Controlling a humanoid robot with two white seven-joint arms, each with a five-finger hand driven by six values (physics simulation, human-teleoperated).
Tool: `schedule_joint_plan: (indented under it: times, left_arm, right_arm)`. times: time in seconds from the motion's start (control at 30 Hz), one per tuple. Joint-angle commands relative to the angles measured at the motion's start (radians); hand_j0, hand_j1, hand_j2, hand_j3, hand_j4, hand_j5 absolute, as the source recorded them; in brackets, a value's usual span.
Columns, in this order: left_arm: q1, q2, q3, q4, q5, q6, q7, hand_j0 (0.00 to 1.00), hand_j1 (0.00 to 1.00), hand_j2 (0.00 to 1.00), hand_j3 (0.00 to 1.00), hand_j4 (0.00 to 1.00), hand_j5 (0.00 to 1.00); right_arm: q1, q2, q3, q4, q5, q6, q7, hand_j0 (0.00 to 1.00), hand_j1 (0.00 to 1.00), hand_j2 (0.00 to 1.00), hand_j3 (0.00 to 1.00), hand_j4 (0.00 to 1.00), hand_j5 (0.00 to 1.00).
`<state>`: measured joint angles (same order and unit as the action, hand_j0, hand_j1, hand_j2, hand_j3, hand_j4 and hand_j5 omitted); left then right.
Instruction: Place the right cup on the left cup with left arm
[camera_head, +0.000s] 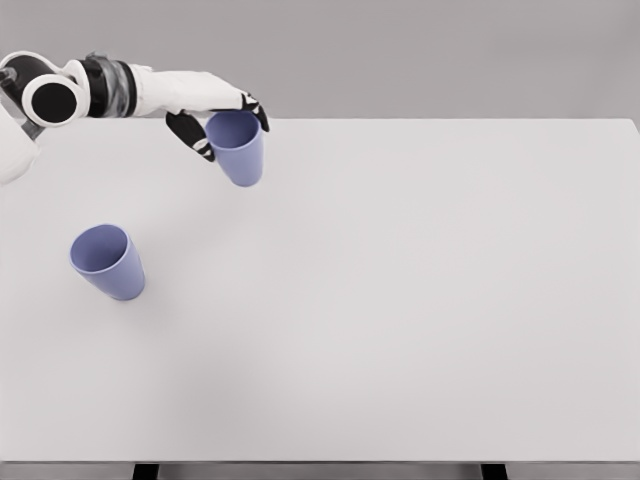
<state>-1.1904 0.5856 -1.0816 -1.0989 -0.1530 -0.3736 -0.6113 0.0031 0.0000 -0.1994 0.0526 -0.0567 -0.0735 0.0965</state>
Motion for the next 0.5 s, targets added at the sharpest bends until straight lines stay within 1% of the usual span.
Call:
schedule_joint_plan:
  times: [0.0,0.07,0.1,0.2,0.37,0.47]
  left_arm:
    - [0.0,0.034,0.002,-0.042,0.017,0.002,0.0,0.74,0.74,0.74,0.74,0.74,0.74]
    - [0.0,0.053,0.002,-0.068,0.018,0.002,0.0,0.73,0.73,0.73,0.73,0.73,0.73]
    - [0.002,0.066,0.002,-0.091,0.032,0.004,0.0,0.73,0.73,0.73,0.73,0.73,0.73]
    - [0.003,0.129,0.0,-0.162,0.056,0.004,0.0,0.73,0.73,0.73,0.73,0.73,0.73]
    - [0.003,0.172,0.002,-0.213,0.061,0.004,0.0,0.73,0.73,0.73,0.73,0.73,0.73]
    - [0.003,0.197,0.003,-0.228,0.073,0.002,0.0,0.73,0.73,0.73,0.73,0.73,0.73]
  right_arm:
    - [0.0,0.0,0.0,0.0,0.0,0.0,0.0,1.0,1.0,1.0,1.0,1.0,1.0]
    - [0.0,0.0,0.0,0.0,0.0,0.0,0.0,1.0,1.0,1.0,1.0,1.0,1.0]
    - [-0.002,0.0,0.0,0.0,0.0,0.0,0.0,1.0,1.0,1.0,1.0,1.0,1.0]
    - [0.0,0.0,0.0,0.0,0.0,0.0,0.0,1.0,1.0,1.0,1.0,1.0,1.0]
    - [-0.002,0.0,0.0,0.001,0.0,0.0,0.0,1.0,1.0,1.0,1.0,1.0,1.0]
    - [-0.002,0.0,0.0,0.0,0.0,0.0,0.0,1.0,1.0,1.0,1.0,1.0,1.0]
